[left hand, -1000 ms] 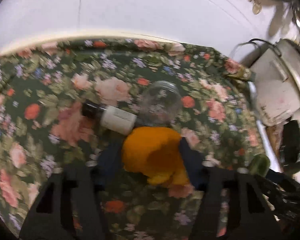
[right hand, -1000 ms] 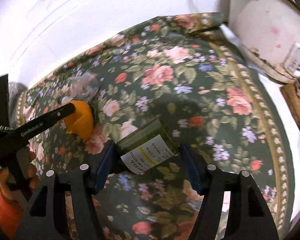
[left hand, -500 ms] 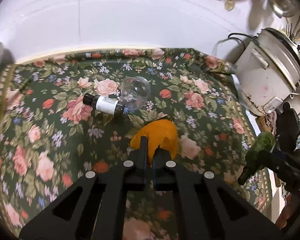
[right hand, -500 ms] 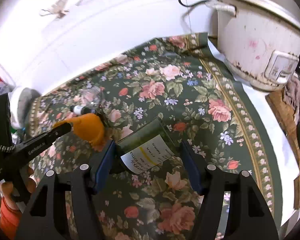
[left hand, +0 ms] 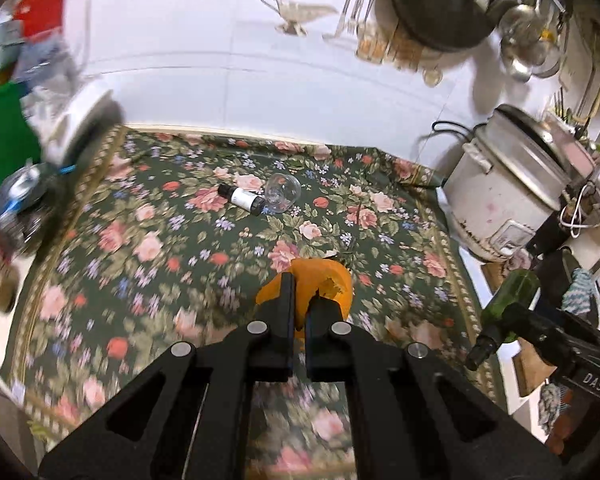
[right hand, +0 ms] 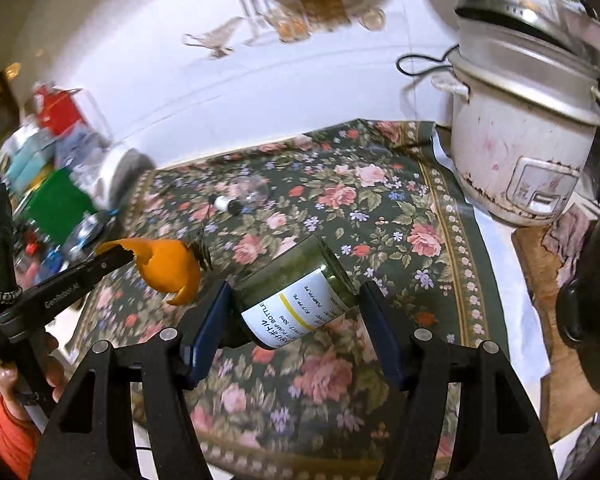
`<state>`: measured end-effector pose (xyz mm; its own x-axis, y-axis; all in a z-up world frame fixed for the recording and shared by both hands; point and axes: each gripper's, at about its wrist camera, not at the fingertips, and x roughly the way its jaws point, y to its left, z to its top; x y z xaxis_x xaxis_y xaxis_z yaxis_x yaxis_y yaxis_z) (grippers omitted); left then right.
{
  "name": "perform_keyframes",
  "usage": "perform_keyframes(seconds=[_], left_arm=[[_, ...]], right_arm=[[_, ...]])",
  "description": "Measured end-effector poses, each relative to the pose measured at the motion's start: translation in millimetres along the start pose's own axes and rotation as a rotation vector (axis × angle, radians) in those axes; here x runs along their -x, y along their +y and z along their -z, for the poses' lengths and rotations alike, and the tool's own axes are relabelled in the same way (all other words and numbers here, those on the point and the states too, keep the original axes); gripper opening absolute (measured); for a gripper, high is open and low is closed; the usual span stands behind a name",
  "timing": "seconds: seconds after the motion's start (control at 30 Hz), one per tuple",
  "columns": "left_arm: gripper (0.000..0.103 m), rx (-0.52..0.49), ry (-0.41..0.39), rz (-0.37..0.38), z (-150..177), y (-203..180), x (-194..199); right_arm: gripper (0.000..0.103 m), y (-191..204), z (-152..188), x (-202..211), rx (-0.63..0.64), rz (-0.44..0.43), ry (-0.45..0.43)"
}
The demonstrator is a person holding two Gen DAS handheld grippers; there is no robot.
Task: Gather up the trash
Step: 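Carry the orange peel and green bottle down over the floor bowl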
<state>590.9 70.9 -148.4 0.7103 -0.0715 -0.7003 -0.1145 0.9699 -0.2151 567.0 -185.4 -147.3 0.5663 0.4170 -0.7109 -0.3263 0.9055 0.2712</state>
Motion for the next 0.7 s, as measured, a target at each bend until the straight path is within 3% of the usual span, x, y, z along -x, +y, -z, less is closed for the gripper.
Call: perform_keyframes(seconds=[0.3,0.7], left_arm=[[0.002,-0.029,-0.047,-0.053,43.1,-8.7,78.9],[0.002,-0.131,-0.024,0.029,112.9,16.6,141.6]], right_arm=[[0.063,25.4,31.0,39.2,0.031,-0.062,-0.022],[0.063,80.3,107.7,76.0,-0.029,-0.004,-0.041]])
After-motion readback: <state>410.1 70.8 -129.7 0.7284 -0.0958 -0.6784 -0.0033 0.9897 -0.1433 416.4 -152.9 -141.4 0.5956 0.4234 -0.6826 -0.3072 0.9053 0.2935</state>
